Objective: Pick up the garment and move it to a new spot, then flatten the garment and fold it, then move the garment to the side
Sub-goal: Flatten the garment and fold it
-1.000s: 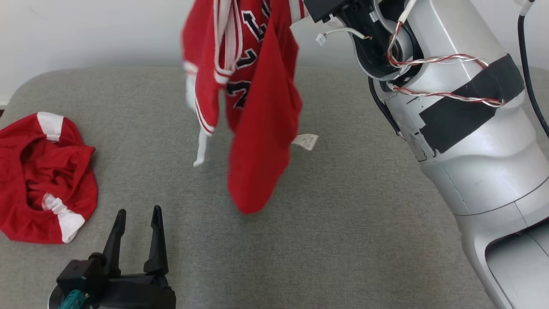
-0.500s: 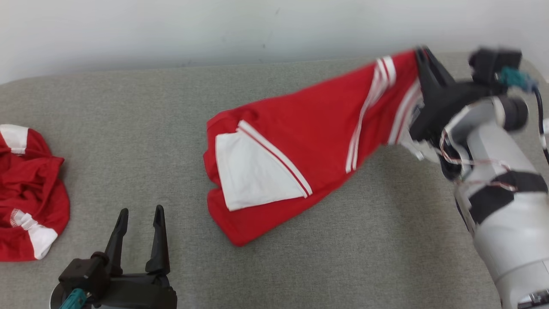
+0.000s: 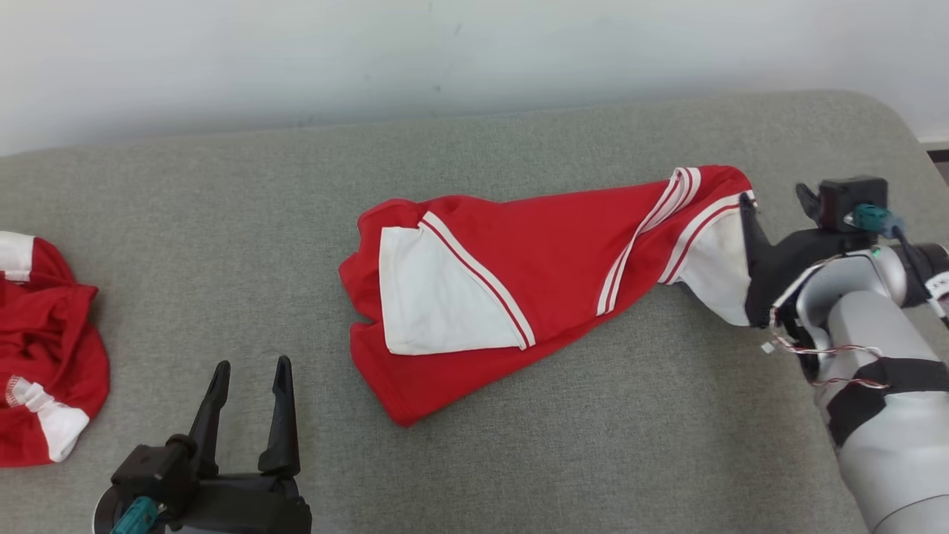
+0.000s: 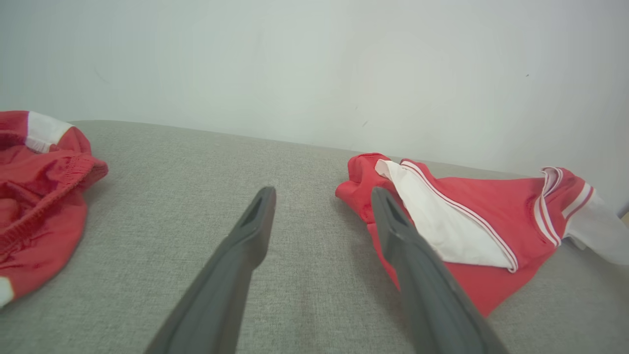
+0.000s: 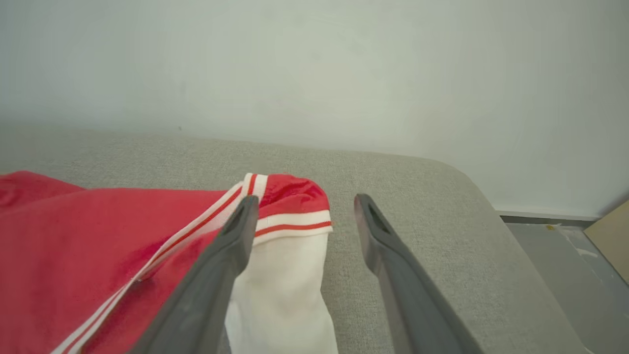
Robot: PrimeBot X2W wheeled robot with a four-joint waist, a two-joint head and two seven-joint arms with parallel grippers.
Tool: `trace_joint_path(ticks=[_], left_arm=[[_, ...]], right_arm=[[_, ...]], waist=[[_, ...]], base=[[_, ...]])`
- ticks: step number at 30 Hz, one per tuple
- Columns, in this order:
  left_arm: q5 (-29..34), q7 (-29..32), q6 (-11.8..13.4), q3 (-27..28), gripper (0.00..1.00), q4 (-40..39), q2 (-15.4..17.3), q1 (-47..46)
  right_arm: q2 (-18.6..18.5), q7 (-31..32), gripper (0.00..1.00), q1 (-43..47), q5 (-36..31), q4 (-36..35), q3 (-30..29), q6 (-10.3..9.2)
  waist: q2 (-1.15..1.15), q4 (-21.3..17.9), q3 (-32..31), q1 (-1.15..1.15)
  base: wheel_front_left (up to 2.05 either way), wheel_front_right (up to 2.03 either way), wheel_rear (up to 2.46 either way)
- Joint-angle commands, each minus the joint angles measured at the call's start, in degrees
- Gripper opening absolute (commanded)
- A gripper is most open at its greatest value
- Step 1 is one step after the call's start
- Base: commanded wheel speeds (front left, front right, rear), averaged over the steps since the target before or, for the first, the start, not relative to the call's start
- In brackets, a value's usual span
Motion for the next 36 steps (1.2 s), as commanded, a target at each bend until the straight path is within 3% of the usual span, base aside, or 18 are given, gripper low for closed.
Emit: trace_joint_path(ticks=[1, 10, 18, 36], left_arm=[[-0.2, 0.0, -0.1, 0.2, 1.0, 0.1, 0.1, 0.8], [-0.7, 0.0, 0.3, 0.1, 1.0, -0.1, 0.1, 1.7], [-1.2, 0.0, 0.0, -0.6, 1.0, -0.4, 0.1, -0.2], [-1.5, 0.0, 0.1, -0.3, 1.0, -0.2, 0.1, -2.3]], right_arm=[[1.5, -0.2, 1.0, 1.4, -1.6, -1.9, 0.8, -0.15], [7.6, 5.8, 1.0, 8.7, -2.1, -14.9, 12.9, -0.15], [7.3, 13.8, 1.0, 14.0, 0.8, -21.2, 22.5, -0.15], [3.5, 18.7, 1.0, 14.4, -2.5, -23.9, 22.9, -0.15]], waist=[[-0.01, 0.5, -0.8, 0.0], [-0.01, 2.3, -1.3, 0.0], [-0.01, 5.0, 1.0, 0.0], [-0.01, 6.7, 3.8, 0.0]], base=[[0.0, 0.0, 0.0], [0.0, 0.0, 0.0], [0.0, 0.0, 0.0], [0.0, 0.0, 0.0]])
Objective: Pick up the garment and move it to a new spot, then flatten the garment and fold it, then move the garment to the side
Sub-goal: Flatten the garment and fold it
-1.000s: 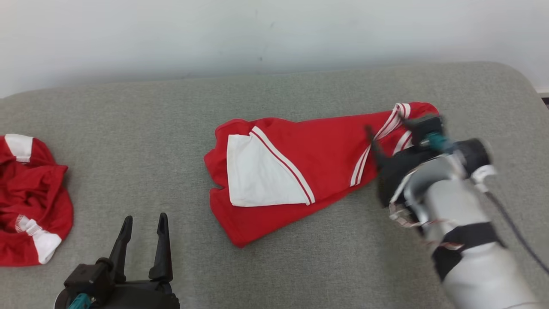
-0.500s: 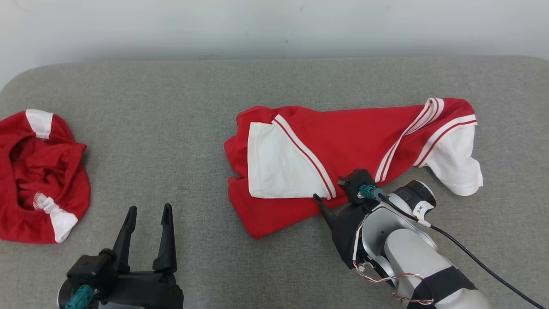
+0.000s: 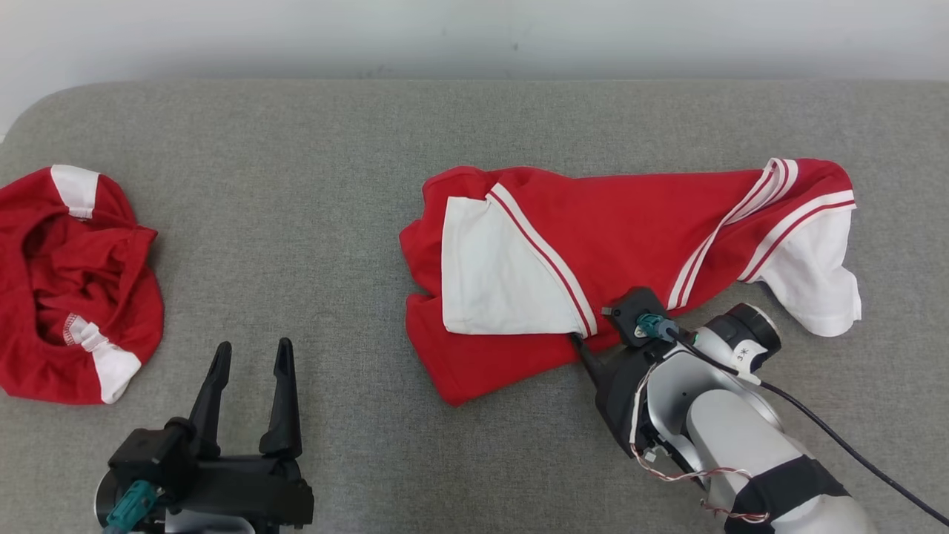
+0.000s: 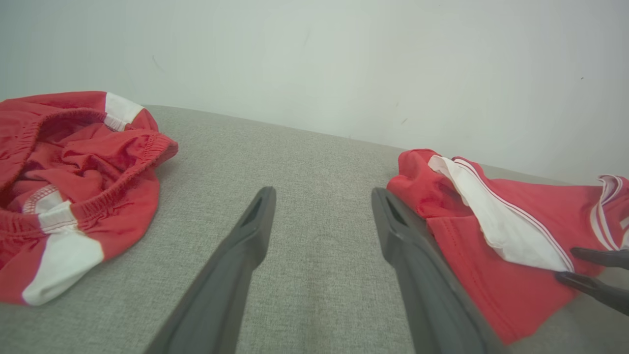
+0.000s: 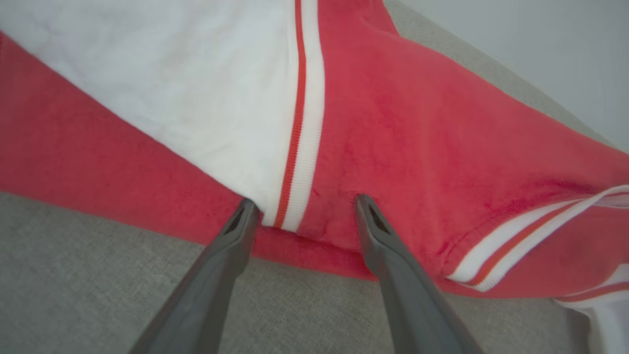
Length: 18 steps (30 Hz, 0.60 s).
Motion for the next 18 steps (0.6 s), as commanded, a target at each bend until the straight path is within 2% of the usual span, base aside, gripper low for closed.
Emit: trace_joint_path(ticks=[1, 11, 12, 13, 14, 15, 17, 18], left_arm=[[-0.7, 0.0, 0.2, 0.0, 1.0, -0.1, 0.0, -0.7], [-0.4, 0.0, 0.1, -0.1, 1.0, -0.1, 0.0, -1.6], [-0.3, 0.0, 0.1, -0.1, 1.0, -0.2, 0.0, -1.7], [-0.1, 0.0, 0.1, 0.1, 1.0, -0.4, 0.0, -1.7], [0.0, 0.0, 0.0, 0.1, 1.0, -0.5, 0.0, -1.8], [0.0, 0.0, 0.0, 0.1, 1.0, -0.5, 0.0, -1.8], [0.2, 0.0, 0.0, 0.1, 1.0, -0.6, 0.0, -1.9], [0.3, 0.0, 0.0, 0.2, 1.0, -0.6, 0.0, -1.9]], right_arm=[[-0.3, -0.1, 1.0, -0.4, -0.7, 0.1, -0.7, -0.15], [0.5, -0.9, 1.0, -2.1, -3.0, 2.1, -3.3, -0.15], [0.5, -1.1, 0.93, -2.2, -3.1, 2.3, -3.3, -0.15], [0.6, -1.2, 0.44, -2.4, -3.0, 2.7, -3.4, -0.15], [0.6, -1.4, 0.31, -2.5, -3.0, 2.9, -3.4, -0.15], [0.6, -1.4, 0.31, -2.5, -3.0, 2.9, -3.4, -0.15], [0.7, -1.5, 0.0, -2.9, -2.9, 3.3, -3.5, -0.15], [0.8, -1.7, 0.0, -3.0, -2.8, 3.4, -3.5, -0.15]], waist=[[0.0, 0.0, 0.2, 0.0], [0.0, 0.3, 1.1, 0.0], [0.0, 0.3, 1.1, 0.0], [0.0, 0.3, 1.2, 0.0], [0.0, 0.2, 1.2, 0.0], [0.0, 0.2, 1.2, 0.0], [0.0, 0.2, 1.2, 0.0], [0.0, 0.1, 1.2, 0.0]], base=[[0.0, 0.0, 0.0], [0.0, 0.0, 0.0], [0.0, 0.0, 0.0], [0.0, 0.0, 0.0], [0.0, 0.0, 0.0], [0.0, 0.0, 0.0], [0.0, 0.0, 0.0], [0.0, 0.0, 0.0]])
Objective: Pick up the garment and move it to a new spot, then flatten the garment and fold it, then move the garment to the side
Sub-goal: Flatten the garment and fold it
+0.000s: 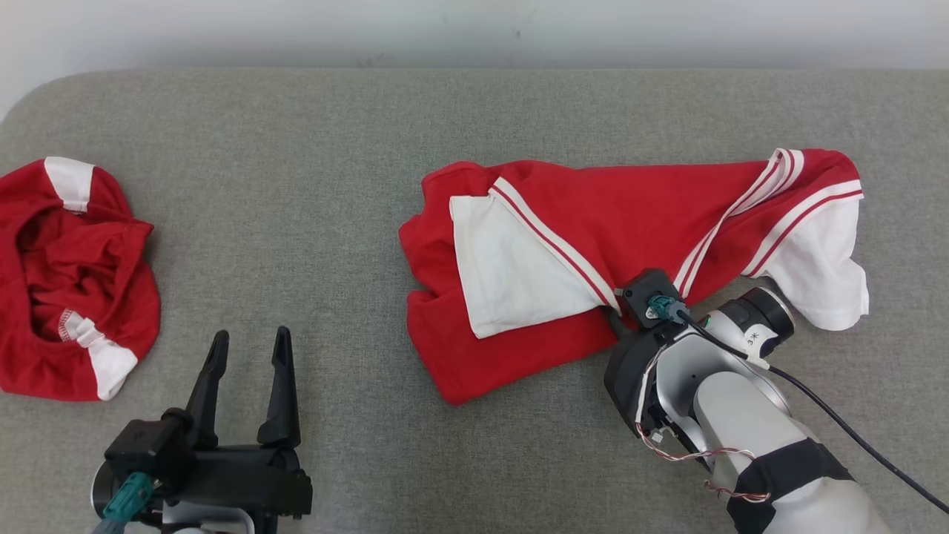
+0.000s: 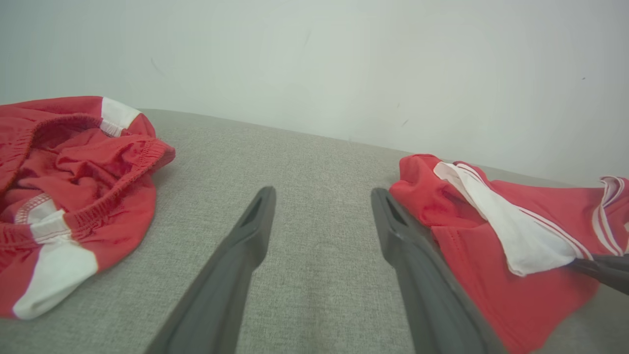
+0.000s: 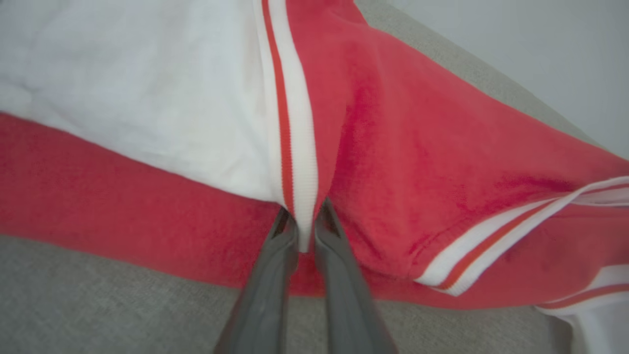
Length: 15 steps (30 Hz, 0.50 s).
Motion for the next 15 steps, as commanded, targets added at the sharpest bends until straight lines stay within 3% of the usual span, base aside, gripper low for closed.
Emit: trace_joint_path(ticks=[1, 8, 15], left_arm=[[0.2, 0.0, 0.1, 0.1, 1.0, -0.3, 0.0, -0.7], [1.6, 0.0, 0.0, 1.0, 1.0, -0.8, 0.0, -0.1], [3.5, 0.0, 0.1, 2.2, 1.0, -1.4, 0.0, 1.6]], right_arm=[[0.2, -0.6, 0.0, -0.7, 0.2, 0.0, -0.2, -0.15], [-0.3, -2.7, 0.0, 1.2, 1.7, -2.9, -2.4, -0.15], [-3.2, -1.6, 0.0, 6.5, 2.6, -11.9, -8.5, -0.15]], waist=[[0.0, -0.1, 0.0, 0.0], [0.0, -1.3, -1.5, 0.0], [0.0, -3.2, -4.0, 0.0]], base=[[0.0, 0.0, 0.0], [0.0, 0.0, 0.0], [0.0, 0.0, 0.0]])
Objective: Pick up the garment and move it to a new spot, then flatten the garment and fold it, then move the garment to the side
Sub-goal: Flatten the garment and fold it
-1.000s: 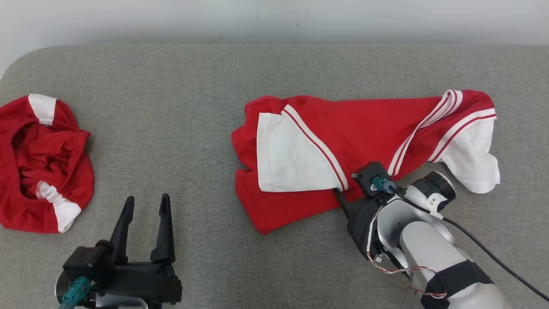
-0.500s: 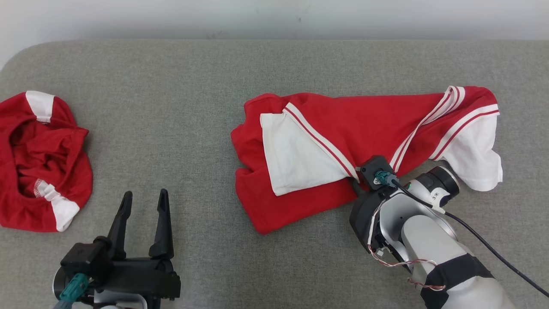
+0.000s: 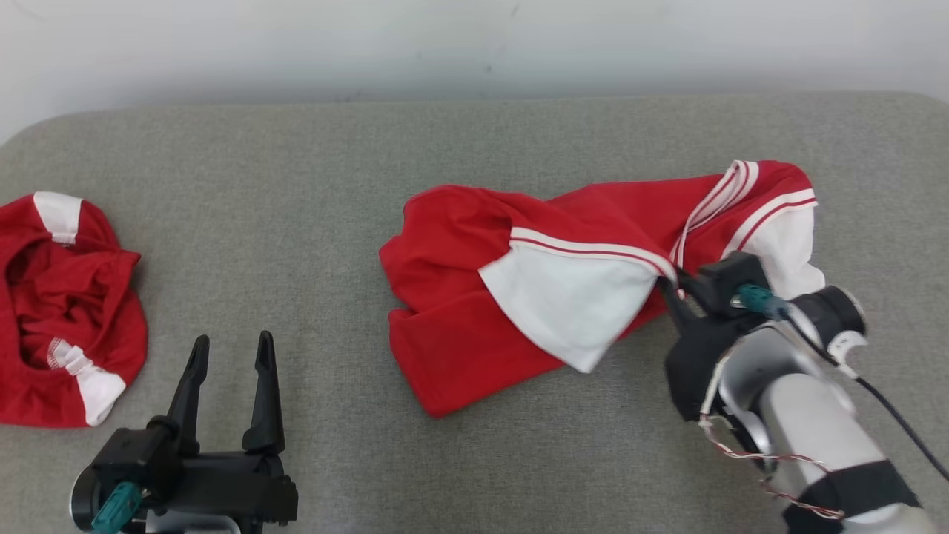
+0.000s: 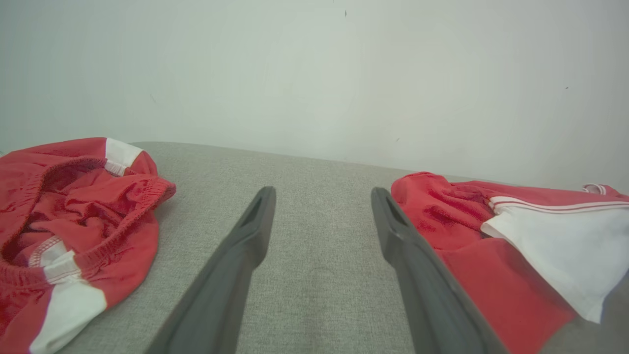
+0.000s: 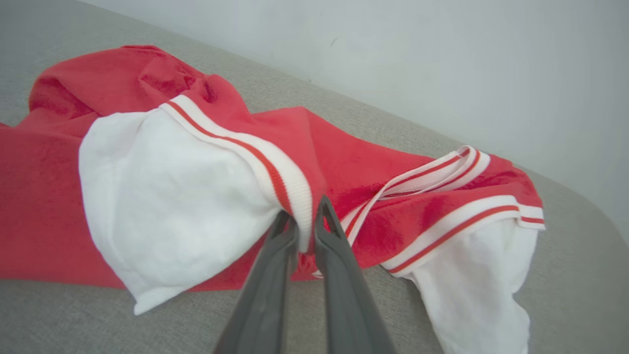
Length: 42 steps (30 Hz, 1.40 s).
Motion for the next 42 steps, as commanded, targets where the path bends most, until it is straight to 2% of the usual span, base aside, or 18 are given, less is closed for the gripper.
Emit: trace_joint_path(ticks=[1, 10, 13, 17, 18, 19, 26, 32, 38, 42], left_arm=[[0.7, 0.0, 0.0, 0.3, 1.0, -0.3, 0.0, 1.0], [1.0, 0.0, -0.8, 0.9, 1.0, 0.0, 0.0, 3.2], [0.7, 0.0, -1.0, 0.6, 1.0, 0.2, 0.0, 3.3], [0.5, 0.0, -0.8, 0.1, 1.0, 0.3, 0.1, 3.3], [0.5, 0.0, -0.8, -0.1, 1.0, 0.3, 0.1, 3.3], [0.5, 0.0, -0.8, -0.1, 1.0, 0.3, 0.1, 3.3], [0.5, 0.0, -0.9, -0.6, 1.0, 0.6, 0.0, 3.1], [0.7, 0.0, -0.5, 0.0, 1.0, 0.0, 0.1, 3.7], [1.1, 0.0, -0.2, 1.2, 1.0, -0.4, 0.0, 4.2], [1.5, 0.0, -0.2, 1.4, 1.0, -0.5, 0.0, 4.4]], right_arm=[[-1.0, 0.5, 0.0, 1.8, 0.0, -2.0, -1.6, -0.15], [-5.7, 9.1, 0.0, 12.9, -2.7, -15.4, -15.1, -0.15], [-6.5, 11.1, 0.0, 15.6, -4.5, -17.2, -19.1, -0.15], [-6.3, 12.0, 0.0, 17.6, -7.9, -15.8, -22.8, -0.15], [-6.0, 11.9, 0.17, 17.6, -8.8, -15.2, -23.3, -0.15], [-5.7, 12.3, 1.0, 17.8, -9.4, -14.4, -24.0, -0.15], [-2.9, 10.9, 1.0, 17.1, -10.4, -11.1, -27.8, -0.15], [1.7, 3.1, 1.0, 17.6, -7.9, -17.0, -31.7, -0.15], [5.9, -4.5, 1.0, 19.9, -5.1, -22.1, -26.8, -0.15], [7.2, -9.5, 1.0, 21.0, -2.7, -21.4, -22.2, -0.15]], waist=[[0.0, -1.2, -1.2, 0.0], [0.0, -2.9, -2.3, 0.0], [0.0, -3.3, -2.3, 0.0], [0.0, -3.5, -2.1, 0.0], [0.0, -3.6, -2.1, 0.0], [0.0, -3.6, -2.1, 0.0], [0.0, -3.0, -2.3, 0.0], [0.0, -2.1, -2.6, 0.0], [0.0, -2.2, -2.7, 0.0], [0.0, -2.3, -3.0, 0.0]], base=[[0.0, 0.0, 0.0], [0.0, 0.0, 0.0], [0.0, 0.0, 0.0], [0.0, 0.0, 0.0], [0.0, 0.0, 0.0], [0.0, 0.0, 0.0], [0.0, 0.0, 0.0], [0.0, 0.0, 0.0], [0.0, 0.0, 0.0], [0.0, 0.0, 0.0]])
